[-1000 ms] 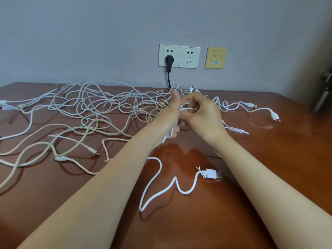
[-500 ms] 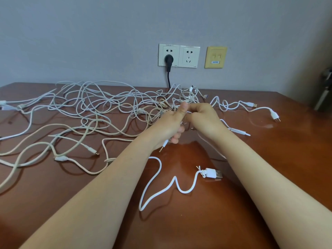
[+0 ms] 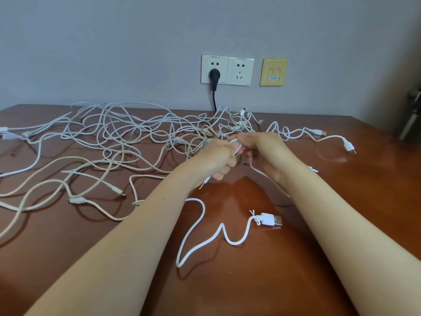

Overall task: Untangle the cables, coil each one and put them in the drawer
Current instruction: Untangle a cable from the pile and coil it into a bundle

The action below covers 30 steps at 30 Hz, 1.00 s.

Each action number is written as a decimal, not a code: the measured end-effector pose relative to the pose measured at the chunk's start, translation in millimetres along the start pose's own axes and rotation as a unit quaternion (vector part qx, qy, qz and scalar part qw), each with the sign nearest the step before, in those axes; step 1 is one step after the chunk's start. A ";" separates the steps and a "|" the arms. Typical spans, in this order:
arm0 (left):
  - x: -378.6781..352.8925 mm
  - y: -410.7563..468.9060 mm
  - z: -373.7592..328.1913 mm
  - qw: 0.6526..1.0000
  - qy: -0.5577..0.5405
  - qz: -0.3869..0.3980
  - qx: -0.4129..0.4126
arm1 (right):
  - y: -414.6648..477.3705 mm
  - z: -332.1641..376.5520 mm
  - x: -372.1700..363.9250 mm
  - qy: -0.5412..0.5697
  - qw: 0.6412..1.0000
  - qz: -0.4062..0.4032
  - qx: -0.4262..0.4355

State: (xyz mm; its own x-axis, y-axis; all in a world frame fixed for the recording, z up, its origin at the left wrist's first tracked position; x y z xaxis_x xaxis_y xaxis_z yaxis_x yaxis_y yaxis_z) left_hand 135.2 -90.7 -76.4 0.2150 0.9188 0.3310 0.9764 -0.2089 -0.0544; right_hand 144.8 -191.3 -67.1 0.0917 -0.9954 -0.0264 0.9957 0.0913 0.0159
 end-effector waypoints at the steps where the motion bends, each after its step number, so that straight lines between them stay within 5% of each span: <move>1: 0.6 0.6 1.7 0.999 -0.035 -0.004 0.005 | 0.0 0.2 -0.7 0.008 1.000 0.006 -0.002; 9: 24.8 5.0 8.0 0.982 -0.150 -0.115 0.013 | -4.1 -3.0 -9.0 -0.033 0.997 0.066 -0.014; 16: 31.9 7.2 10.1 0.980 -0.099 -0.175 -0.013 | -9.4 2.2 -24.3 -0.228 0.969 0.078 0.062; 30: 27.8 7.8 3.7 0.979 0.002 -0.188 -0.083 | -10.5 3.8 -23.5 -0.274 0.959 0.038 0.069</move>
State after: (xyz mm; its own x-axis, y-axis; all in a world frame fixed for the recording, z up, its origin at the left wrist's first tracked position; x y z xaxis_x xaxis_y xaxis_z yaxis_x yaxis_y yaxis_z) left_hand 149.0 -65.5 -71.2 -0.1592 0.9402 0.3010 0.9699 0.0921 0.2254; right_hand 132.1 -169.0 -62.8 0.1062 -0.8548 0.5080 0.9718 0.1975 0.1291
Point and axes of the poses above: each hand's wrist, its own y-axis towards the middle knuckle, its own x-axis out of the back of the hand, z = x × y, the point moved 5 cm from there along y, towards the middle knuckle, and after that the axes turned 5 degrees about y, right-handed, at the moved point
